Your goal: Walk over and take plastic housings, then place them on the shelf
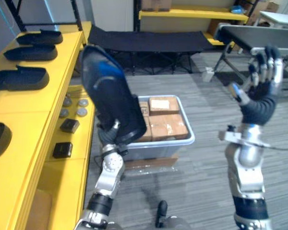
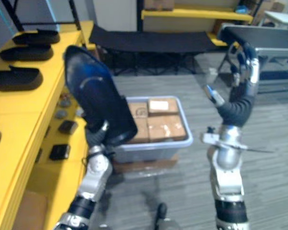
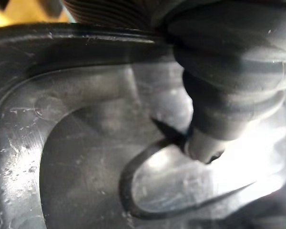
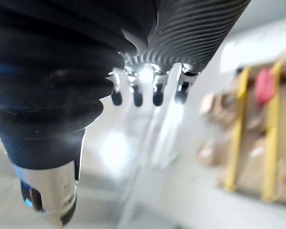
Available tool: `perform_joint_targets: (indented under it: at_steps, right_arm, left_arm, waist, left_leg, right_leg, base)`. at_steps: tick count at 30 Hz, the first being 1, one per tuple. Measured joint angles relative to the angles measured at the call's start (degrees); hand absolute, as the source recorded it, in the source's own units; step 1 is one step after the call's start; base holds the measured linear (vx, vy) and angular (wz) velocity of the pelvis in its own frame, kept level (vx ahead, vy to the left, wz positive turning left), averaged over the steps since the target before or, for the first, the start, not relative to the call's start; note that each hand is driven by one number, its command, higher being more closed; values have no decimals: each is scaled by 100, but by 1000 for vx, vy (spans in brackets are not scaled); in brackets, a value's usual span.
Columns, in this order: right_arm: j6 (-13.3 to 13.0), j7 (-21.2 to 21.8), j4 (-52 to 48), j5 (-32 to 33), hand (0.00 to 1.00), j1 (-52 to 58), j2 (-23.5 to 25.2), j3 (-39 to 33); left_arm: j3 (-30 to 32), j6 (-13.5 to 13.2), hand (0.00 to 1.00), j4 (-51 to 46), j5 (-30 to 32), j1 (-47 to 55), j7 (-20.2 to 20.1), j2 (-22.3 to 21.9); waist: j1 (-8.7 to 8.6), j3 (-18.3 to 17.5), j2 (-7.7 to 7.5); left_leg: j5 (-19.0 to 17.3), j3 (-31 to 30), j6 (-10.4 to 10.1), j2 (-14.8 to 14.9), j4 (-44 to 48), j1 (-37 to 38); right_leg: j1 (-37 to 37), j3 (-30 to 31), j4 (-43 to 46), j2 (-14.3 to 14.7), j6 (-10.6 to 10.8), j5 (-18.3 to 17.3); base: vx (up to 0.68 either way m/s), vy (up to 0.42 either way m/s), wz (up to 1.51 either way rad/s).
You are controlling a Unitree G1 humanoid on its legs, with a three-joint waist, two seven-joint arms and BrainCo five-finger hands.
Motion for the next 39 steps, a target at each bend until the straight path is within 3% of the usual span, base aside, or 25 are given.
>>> perform_joint_targets:
  at_steps: [4, 7, 11, 13, 18, 20, 23, 27, 29, 32, 34, 37, 39]
  right_arm:
    - [356, 337, 667, 606, 0, 1422, 715, -43]
    - [397, 348, 1410, 760, 0, 1994, 1058, -52]
    - [233, 289, 2009, 786, 0, 2214, 1105, -272]
    - [13, 289, 2064, 759, 0, 2192, 1106, -440]
    - [-275, 448, 2017, 417, 0, 1832, 1079, -396]
    - [-273, 513, 1981, 424, 0, 1681, 1074, -184]
    - [-239, 562, 1930, 199, 0, 1207, 1010, 720]
    - [-110, 515, 1938, -69, 0, 69, 947, 1784]
    - [-66, 515, 2095, -74, 0, -522, 961, 2135]
    - [59, 530, 2152, -228, 0, -804, 1125, 2538]
    - [214, 558, 2243, -353, 0, -886, 1211, 2781]
    - [495, 671, 2306, -411, 0, -852, 1213, 2826]
    - [541, 685, 2306, -415, 0, -782, 1135, 2751]
  left_arm:
    - [-20, -429, 100, -1342, -201, 913, -240, -11]
    - [-71, -644, 100, -1813, -283, 1410, -526, -67]
    - [-18, -838, 100, -1908, -494, 1872, -831, -83]
    - [80, -934, 100, -1997, -534, 2073, -912, -60]
    - [622, -974, 100, -2325, -587, 2156, -561, 148]
    - [1022, -930, 100, -2706, -395, 2304, -276, 128]
    - [1917, -860, 100, -3575, -150, 2689, 119, 98]
    - [3068, -860, 100, -4236, 19, 3444, 404, -285]
    - [3550, -913, 100, -4422, 16, 3829, 426, -618]
    - [3891, -1013, 100, -4541, -40, 4073, 382, -828]
    - [3936, -1129, 100, -4560, -58, 4114, 269, -828]
    - [3942, -1179, 100, -4584, -61, 4095, 20, -833]
    - [3939, -1178, 100, -4584, -112, 4075, -86, -837]
  waist:
    - [-199, -23, 49]
    - [-205, 44, 159]
    - [-210, 152, 362]
    - [-200, 220, 427]
    - [-183, 258, 422]
    - [-63, 261, 424]
    - [293, 265, 438]
    - [945, 272, 491]
    - [1385, 271, 488]
    - [1708, 197, 347]
    - [1832, 137, 245]
    - [1827, 74, 139]
    - [1757, 73, 83]
  left_leg:
    - [-14, 23, -2, -11, -40, -4]
    - [-115, 55, 16, 18, 89, -52]
    - [-214, 152, 58, 2, 198, -118]
    - [-215, 138, 59, -11, 181, -117]
    - [-104, -256, 65, -131, -11, -219]
    - [21, -524, 99, -256, -210, -239]
    - [218, -1076, 147, -418, -458, -316]
    - [314, -1745, 213, -634, -575, -309]
    - [356, -2083, 275, -758, -658, -305]
    - [393, -2386, 331, -875, -763, -304]
    - [397, -2398, 339, -927, -774, -307]
    - [393, -2406, 350, -952, -746, -319]
    - [354, -2395, 410, -944, -695, -319]
  right_leg:
    - [-33, 17, 1, -1, 22, -17]
    - [-49, 44, 2, -2, 75, -74]
    - [-128, 137, 3, -43, 72, -80]
    - [-126, 126, 3, -54, 74, -82]
    - [-54, -216, 3, -160, 95, -137]
    - [41, -498, 3, -257, 158, -180]
    - [239, -1002, 3, -380, 196, -218]
    - [616, -1630, 1, -501, 314, -318]
    - [796, -1880, -4, -590, 317, -320]
    - [967, -2074, -17, -705, 376, -363]
    - [976, -2080, -2, -758, 401, -383]
    - [996, -2081, 0, -781, 376, -420]
    - [1060, -2093, 1, -773, 395, -567]
  base:
    - [49, 97, -2]
    - [1, 96, -4]
    - [-20, 106, -10]
    - [5, 88, 1]
    - [31, 70, 34]
    - [71, 54, 84]
    - [82, 43, 95]
    - [94, 75, 85]
    - [63, 126, 87]
    - [67, 134, 63]
    - [89, 104, 20]
    - [51, 57, -1]
    - [23, -8, 9]
